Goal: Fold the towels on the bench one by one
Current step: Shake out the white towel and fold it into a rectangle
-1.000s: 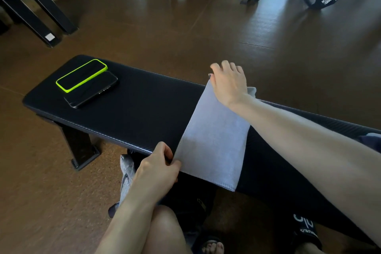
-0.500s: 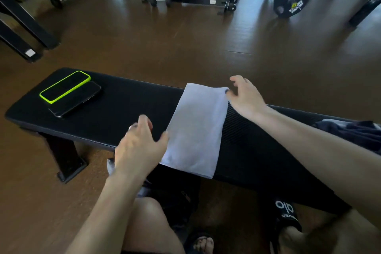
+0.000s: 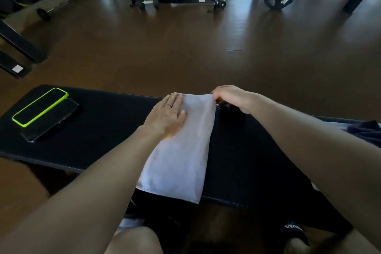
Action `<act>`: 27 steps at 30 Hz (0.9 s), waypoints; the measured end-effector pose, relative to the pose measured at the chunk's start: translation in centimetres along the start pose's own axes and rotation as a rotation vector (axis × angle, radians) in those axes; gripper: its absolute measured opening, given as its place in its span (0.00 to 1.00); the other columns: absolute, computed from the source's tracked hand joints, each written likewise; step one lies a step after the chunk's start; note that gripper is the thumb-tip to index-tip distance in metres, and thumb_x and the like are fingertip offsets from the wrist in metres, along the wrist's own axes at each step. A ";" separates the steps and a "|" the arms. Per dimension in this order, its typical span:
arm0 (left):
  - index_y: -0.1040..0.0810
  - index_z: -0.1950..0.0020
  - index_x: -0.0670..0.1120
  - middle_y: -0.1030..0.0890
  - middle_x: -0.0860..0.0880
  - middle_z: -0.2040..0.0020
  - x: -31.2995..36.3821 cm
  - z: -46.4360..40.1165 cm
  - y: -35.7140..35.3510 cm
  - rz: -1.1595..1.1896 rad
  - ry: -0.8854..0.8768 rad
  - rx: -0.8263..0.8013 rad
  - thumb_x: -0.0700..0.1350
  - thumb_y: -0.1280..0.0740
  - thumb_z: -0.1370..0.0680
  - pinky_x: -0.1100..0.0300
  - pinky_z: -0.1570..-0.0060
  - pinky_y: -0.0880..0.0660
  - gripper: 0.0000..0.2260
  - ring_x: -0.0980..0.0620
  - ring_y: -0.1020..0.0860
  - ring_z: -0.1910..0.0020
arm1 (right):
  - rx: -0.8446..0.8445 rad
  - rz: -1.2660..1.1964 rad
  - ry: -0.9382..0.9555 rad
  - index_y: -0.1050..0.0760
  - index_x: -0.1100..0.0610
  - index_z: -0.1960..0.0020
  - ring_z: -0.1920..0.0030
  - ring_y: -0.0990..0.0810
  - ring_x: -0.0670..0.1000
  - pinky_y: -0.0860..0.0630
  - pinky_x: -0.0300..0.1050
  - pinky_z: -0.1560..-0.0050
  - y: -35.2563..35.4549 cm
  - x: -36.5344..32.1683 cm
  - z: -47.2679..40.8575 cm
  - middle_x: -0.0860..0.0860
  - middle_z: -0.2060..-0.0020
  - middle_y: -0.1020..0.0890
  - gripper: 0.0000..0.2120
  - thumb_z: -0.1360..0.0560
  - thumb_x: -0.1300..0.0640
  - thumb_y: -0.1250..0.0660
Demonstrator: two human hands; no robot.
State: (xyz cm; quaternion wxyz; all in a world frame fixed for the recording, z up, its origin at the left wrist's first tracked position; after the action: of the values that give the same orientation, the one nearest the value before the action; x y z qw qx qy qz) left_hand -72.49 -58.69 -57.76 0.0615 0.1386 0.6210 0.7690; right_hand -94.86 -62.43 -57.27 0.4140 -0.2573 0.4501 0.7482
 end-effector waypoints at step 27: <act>0.58 0.16 0.52 0.57 0.54 0.17 -0.8 -0.3 -2.4 0.089 0.023 0.086 0.56 0.56 0.15 0.55 0.20 0.59 0.27 0.56 0.58 0.18 | 0.371 0.644 0.346 0.29 0.56 0.39 0.45 0.24 0.58 0.28 0.54 0.44 -1.4 -0.5 0.9 0.55 0.45 0.24 0.12 0.17 0.50 0.43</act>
State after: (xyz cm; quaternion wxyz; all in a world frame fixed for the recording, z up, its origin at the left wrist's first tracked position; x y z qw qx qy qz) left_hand -71.97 -58.67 -60.23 0.0142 0.1600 0.6475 0.7450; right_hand -93.40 -61.48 -57.18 0.1160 -0.1460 0.6980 0.6914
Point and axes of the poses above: each hand's wrist, its own z-axis away from the middle knuckle, its own y-axis out of the back of the hand, x = y × z, the point moved 2 cm from there along -z, towards the middle knuckle
